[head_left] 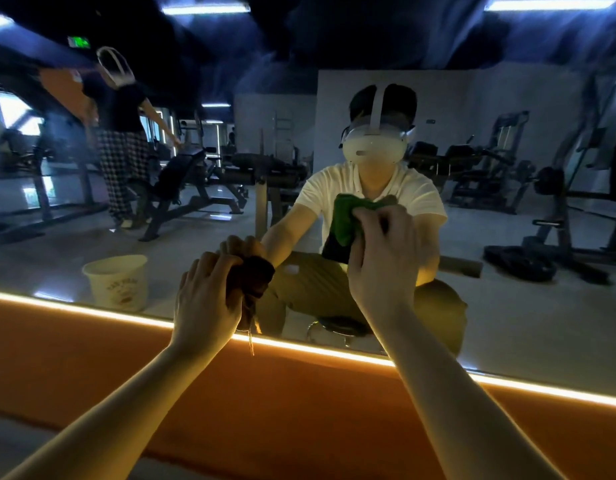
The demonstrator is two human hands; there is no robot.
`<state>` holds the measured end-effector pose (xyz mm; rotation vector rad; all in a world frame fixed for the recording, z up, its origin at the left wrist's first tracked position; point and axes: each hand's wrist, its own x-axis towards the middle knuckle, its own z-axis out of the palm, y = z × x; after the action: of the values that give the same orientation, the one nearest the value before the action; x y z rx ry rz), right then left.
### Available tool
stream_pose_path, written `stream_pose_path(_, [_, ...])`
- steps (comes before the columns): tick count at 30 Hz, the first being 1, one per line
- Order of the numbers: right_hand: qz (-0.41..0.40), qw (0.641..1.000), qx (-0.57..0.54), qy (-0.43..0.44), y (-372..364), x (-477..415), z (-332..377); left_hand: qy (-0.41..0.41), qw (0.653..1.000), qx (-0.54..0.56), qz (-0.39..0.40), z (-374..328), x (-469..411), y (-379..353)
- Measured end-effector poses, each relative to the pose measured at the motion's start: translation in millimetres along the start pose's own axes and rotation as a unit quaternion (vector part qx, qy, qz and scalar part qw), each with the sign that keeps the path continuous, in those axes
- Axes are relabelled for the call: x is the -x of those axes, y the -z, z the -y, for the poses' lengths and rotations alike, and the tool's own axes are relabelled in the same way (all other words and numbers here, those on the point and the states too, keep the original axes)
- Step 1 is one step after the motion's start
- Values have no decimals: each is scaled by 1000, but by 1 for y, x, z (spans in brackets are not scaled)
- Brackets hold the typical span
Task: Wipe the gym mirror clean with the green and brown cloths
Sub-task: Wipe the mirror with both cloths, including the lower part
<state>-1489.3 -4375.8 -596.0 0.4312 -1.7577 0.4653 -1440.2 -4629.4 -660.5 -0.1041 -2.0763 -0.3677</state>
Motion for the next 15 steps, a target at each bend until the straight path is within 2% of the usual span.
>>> stream_pose_path(2, [-18, 999, -8, -29, -9, 5, 10, 7, 1000, 4, -2, 2, 0, 0])
stream_pose_path(3, [1, 1000, -8, -5, -17, 19, 17, 11, 1000, 6, -1, 2, 0, 0])
stream_pose_path(5, [89, 990, 3, 108, -33, 59, 31, 23, 1000, 12, 0, 1, 1, 0])
stream_pose_path(7, [193, 954, 12, 231, -49, 96, 41, 37, 999, 17, 1, 3, 0, 1])
stream_pose_path(9, [253, 920, 7, 299, -60, 111, 47, 45, 999, 18, -3, 5, -1, 3])
stream_pose_path(10, [256, 916, 7, 309, -60, 107, 49, 47, 999, 19, -8, 7, -1, 4])
stream_pose_path(12, [216, 936, 11, 279, -53, 85, 53, 59, 998, 27, -16, 12, -1, 6])
stream_pose_path(15, [95, 987, -6, 131, -35, 25, 44, 92, 995, 34, -19, 21, -2, 8])
